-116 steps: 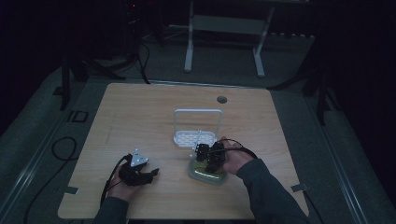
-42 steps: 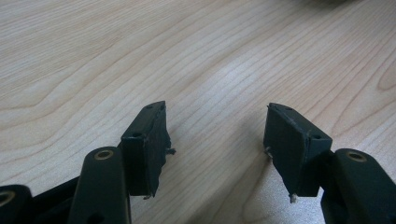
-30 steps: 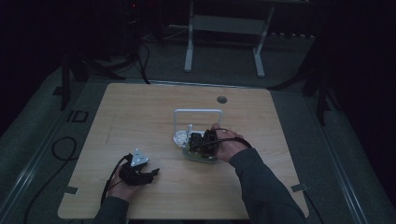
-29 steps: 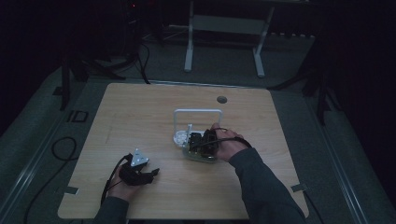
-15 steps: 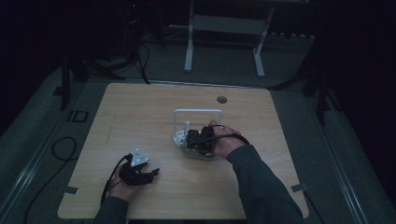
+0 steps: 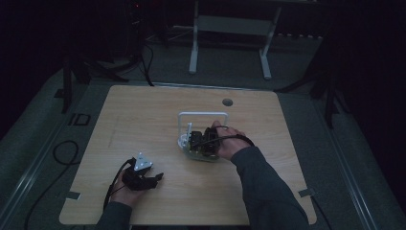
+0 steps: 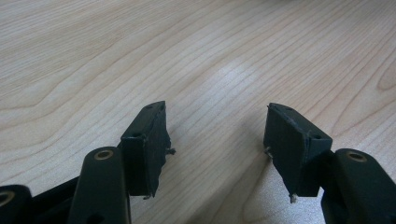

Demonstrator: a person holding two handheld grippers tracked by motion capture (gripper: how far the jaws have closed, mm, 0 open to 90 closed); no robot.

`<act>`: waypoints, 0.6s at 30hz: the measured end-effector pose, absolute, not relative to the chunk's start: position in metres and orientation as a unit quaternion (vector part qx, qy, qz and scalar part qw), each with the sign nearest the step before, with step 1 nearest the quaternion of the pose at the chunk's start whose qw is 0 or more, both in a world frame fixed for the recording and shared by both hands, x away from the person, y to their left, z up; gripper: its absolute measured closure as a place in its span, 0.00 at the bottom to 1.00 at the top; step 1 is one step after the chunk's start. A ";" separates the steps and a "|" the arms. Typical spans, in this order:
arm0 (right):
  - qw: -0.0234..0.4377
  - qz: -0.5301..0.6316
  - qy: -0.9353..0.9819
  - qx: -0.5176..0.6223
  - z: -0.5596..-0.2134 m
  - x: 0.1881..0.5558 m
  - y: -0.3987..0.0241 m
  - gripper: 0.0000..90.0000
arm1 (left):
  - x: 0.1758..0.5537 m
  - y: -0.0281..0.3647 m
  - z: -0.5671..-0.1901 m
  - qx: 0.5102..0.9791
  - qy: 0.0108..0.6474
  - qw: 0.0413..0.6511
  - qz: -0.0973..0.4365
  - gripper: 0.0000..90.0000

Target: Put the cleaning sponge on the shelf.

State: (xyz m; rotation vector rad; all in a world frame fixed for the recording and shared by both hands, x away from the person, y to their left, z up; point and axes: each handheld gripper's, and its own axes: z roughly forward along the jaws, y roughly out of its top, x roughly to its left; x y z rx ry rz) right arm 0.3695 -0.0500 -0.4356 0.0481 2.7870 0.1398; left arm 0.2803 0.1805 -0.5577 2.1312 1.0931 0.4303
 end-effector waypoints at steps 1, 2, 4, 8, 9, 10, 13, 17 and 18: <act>0.175 0.049 0.983 0.017 -0.435 0.370 -0.050 0.79 | 0.280 0.181 -0.558 0.821 0.422 0.348 0.166 0.44; 0.175 0.050 0.983 0.016 -0.435 0.371 -0.050 0.79 | 0.280 0.181 -0.558 0.821 0.421 0.347 0.165 0.44; 0.176 0.049 0.983 0.016 -0.435 0.372 -0.051 0.79 | 0.280 0.181 -0.558 0.821 0.421 0.347 0.165 0.44; 0.180 0.045 0.983 0.014 -0.433 0.373 -0.050 0.79 | 0.281 0.181 -0.558 0.821 0.421 0.348 0.165 0.44; 0.182 0.045 0.982 0.013 -0.433 0.373 -0.050 0.79 | 0.281 0.180 -0.558 0.821 0.421 0.348 0.164 0.44; 0.183 0.046 0.982 0.011 -0.432 0.374 -0.049 0.79 | 0.281 0.181 -0.558 0.821 0.421 0.349 0.164 0.44; 0.184 0.050 0.982 0.009 -0.431 0.374 -0.047 0.79 | 0.281 0.181 -0.558 0.821 0.421 0.349 0.164 0.44; 0.190 0.045 0.981 0.005 -0.430 0.375 -0.044 0.79 | 0.281 0.180 -0.558 0.821 0.421 0.348 0.164 0.44; 0.189 0.047 0.981 0.005 -0.429 0.375 -0.044 0.79 | 0.281 0.180 -0.558 0.821 0.421 0.348 0.164 0.44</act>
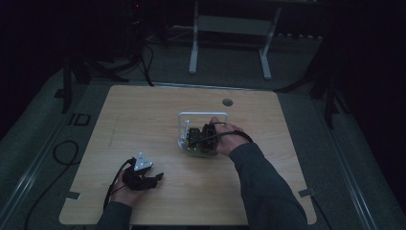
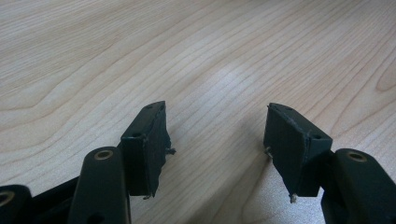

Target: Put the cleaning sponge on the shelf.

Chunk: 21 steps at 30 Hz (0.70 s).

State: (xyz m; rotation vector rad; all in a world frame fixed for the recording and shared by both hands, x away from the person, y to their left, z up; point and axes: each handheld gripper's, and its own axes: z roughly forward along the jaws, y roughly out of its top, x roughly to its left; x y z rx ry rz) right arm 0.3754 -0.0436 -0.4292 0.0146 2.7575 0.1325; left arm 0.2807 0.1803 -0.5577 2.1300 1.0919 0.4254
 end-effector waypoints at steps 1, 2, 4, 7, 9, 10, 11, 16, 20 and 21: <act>0.189 0.050 0.981 0.005 -0.429 0.376 -0.043 0.79 | 0.281 0.180 -0.558 0.821 0.421 0.348 0.164 0.44; 0.189 0.051 0.981 0.005 -0.429 0.376 -0.043 0.79 | 0.281 0.180 -0.558 0.821 0.421 0.349 0.164 0.44; 0.190 0.049 0.981 0.005 -0.430 0.377 -0.042 0.79 | 0.281 0.180 -0.558 0.821 0.421 0.348 0.164 0.44; 0.192 0.044 0.980 0.006 -0.432 0.378 -0.042 0.79 | 0.281 0.180 -0.558 0.821 0.421 0.348 0.164 0.44; 0.193 0.043 0.980 0.006 -0.432 0.379 -0.042 0.79 | 0.281 0.180 -0.558 0.821 0.421 0.350 0.163 0.44; 0.196 0.043 0.980 0.005 -0.433 0.379 -0.042 0.79 | 0.281 0.180 -0.558 0.821 0.421 0.350 0.163 0.44; 0.198 0.044 0.979 0.004 -0.433 0.379 -0.042 0.79 | 0.281 0.179 -0.558 0.822 0.420 0.349 0.163 0.44; 0.202 0.045 0.978 0.003 -0.433 0.380 -0.041 0.79 | 0.281 0.179 -0.558 0.822 0.420 0.349 0.164 0.44; 0.208 0.044 0.977 0.000 -0.434 0.381 -0.042 0.79 | 0.281 0.179 -0.558 0.821 0.420 0.349 0.163 0.44; 0.208 0.044 0.977 0.000 -0.435 0.381 -0.042 0.79 | 0.281 0.179 -0.558 0.822 0.420 0.349 0.163 0.44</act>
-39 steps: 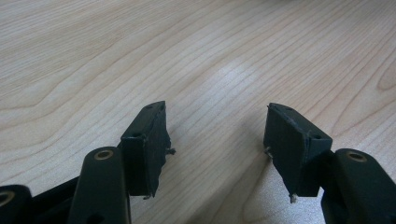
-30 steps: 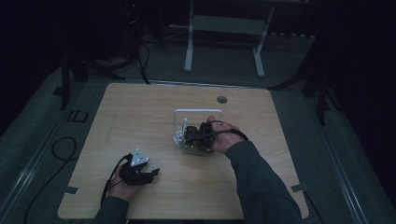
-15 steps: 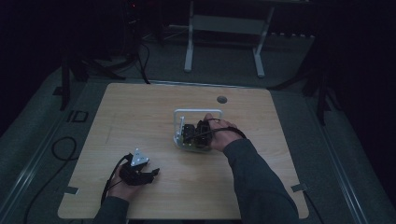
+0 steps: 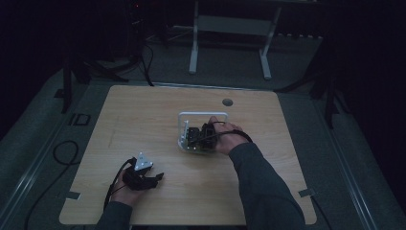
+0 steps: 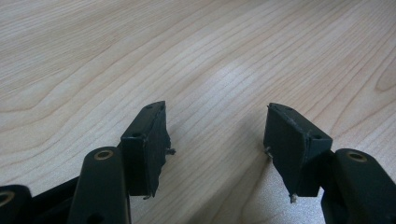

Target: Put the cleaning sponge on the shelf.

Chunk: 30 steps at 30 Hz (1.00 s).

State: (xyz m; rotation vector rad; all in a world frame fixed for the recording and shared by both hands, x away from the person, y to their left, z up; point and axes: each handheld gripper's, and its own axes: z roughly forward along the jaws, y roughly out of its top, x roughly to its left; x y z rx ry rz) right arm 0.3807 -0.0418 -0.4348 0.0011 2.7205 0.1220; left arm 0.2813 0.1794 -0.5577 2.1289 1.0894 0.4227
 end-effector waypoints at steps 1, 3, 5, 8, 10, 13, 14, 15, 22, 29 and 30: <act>0.208 0.044 0.977 0.000 -0.435 0.381 -0.042 0.79 | 0.281 0.179 -0.558 0.822 0.420 0.349 0.163 0.44; 0.209 0.043 0.977 0.000 -0.435 0.382 -0.042 0.79 | 0.281 0.179 -0.558 0.822 0.420 0.349 0.164 0.44; 0.211 0.044 0.977 -0.001 -0.436 0.383 -0.042 0.79 | 0.281 0.179 -0.558 0.821 0.420 0.349 0.163 0.44; 0.211 0.047 0.976 0.001 -0.437 0.383 -0.041 0.79 | 0.281 0.179 -0.558 0.822 0.420 0.349 0.163 0.44; 0.215 0.044 0.976 -0.003 -0.438 0.383 -0.040 0.79 | 0.281 0.179 -0.558 0.822 0.420 0.349 0.163 0.44; 0.218 0.041 0.975 -0.008 -0.440 0.383 -0.039 0.79 | 0.281 0.179 -0.558 0.822 0.420 0.349 0.163 0.44; 0.219 0.040 0.975 -0.011 -0.441 0.384 -0.039 0.79 | 0.281 0.179 -0.558 0.822 0.420 0.349 0.163 0.44; 0.220 0.038 0.975 -0.010 -0.442 0.384 -0.038 0.79 | 0.281 0.179 -0.558 0.822 0.420 0.349 0.163 0.44; 0.224 0.023 0.974 -0.013 -0.450 0.388 -0.036 0.79 | 0.281 0.179 -0.558 0.822 0.420 0.348 0.164 0.44; 0.231 0.009 0.973 -0.019 -0.460 0.389 -0.031 0.79 | 0.281 0.179 -0.558 0.822 0.420 0.349 0.164 0.44; 0.233 0.005 0.972 -0.023 -0.462 0.390 -0.031 0.79 | 0.281 0.179 -0.558 0.821 0.421 0.349 0.163 0.44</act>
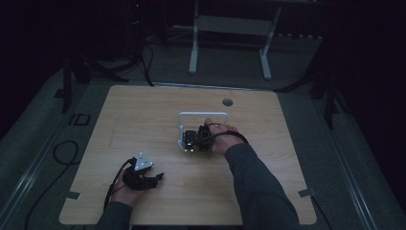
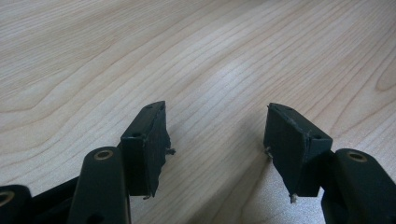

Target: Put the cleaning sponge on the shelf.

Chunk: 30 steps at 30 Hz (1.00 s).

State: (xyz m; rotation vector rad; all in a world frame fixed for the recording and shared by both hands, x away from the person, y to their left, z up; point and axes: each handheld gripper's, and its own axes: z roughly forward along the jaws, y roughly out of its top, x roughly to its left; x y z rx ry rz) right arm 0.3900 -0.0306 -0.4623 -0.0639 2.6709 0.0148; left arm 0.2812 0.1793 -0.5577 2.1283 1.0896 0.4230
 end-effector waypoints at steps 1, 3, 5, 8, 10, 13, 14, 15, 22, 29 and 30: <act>0.235 0.001 0.972 -0.024 -0.464 0.390 -0.030 0.79 | 0.281 0.179 -0.558 0.821 0.420 0.349 0.163 0.44; 0.239 0.000 0.971 -0.020 -0.467 0.391 -0.030 0.79 | 0.281 0.179 -0.558 0.822 0.419 0.348 0.164 0.44; 0.240 0.003 0.971 -0.018 -0.468 0.393 -0.030 0.79 | 0.281 0.179 -0.558 0.822 0.420 0.349 0.164 0.44; 0.244 0.004 0.970 -0.018 -0.468 0.393 -0.030 0.79 | 0.281 0.179 -0.558 0.821 0.420 0.349 0.163 0.44; 0.250 0.005 0.968 -0.020 -0.468 0.393 -0.030 0.79 | 0.281 0.179 -0.558 0.821 0.421 0.350 0.163 0.44; 0.259 0.007 0.966 -0.019 -0.470 0.393 -0.030 0.79 | 0.281 0.179 -0.558 0.822 0.420 0.349 0.163 0.44; 0.263 0.008 0.965 -0.017 -0.470 0.394 -0.030 0.79 | 0.281 0.179 -0.558 0.822 0.420 0.349 0.163 0.44; 0.267 0.008 0.963 -0.020 -0.471 0.395 -0.030 0.79 | 0.281 0.179 -0.558 0.822 0.420 0.349 0.163 0.44; 0.300 0.006 0.954 0.001 -0.474 0.399 -0.033 0.78 | 0.281 0.180 -0.558 0.822 0.420 0.349 0.163 0.44; 0.303 0.020 0.953 0.014 -0.470 0.401 -0.036 0.69 | 0.281 0.179 -0.558 0.822 0.420 0.349 0.163 0.44; 0.302 0.025 0.953 0.013 -0.469 0.401 -0.037 0.67 | 0.281 0.180 -0.558 0.822 0.420 0.349 0.163 0.44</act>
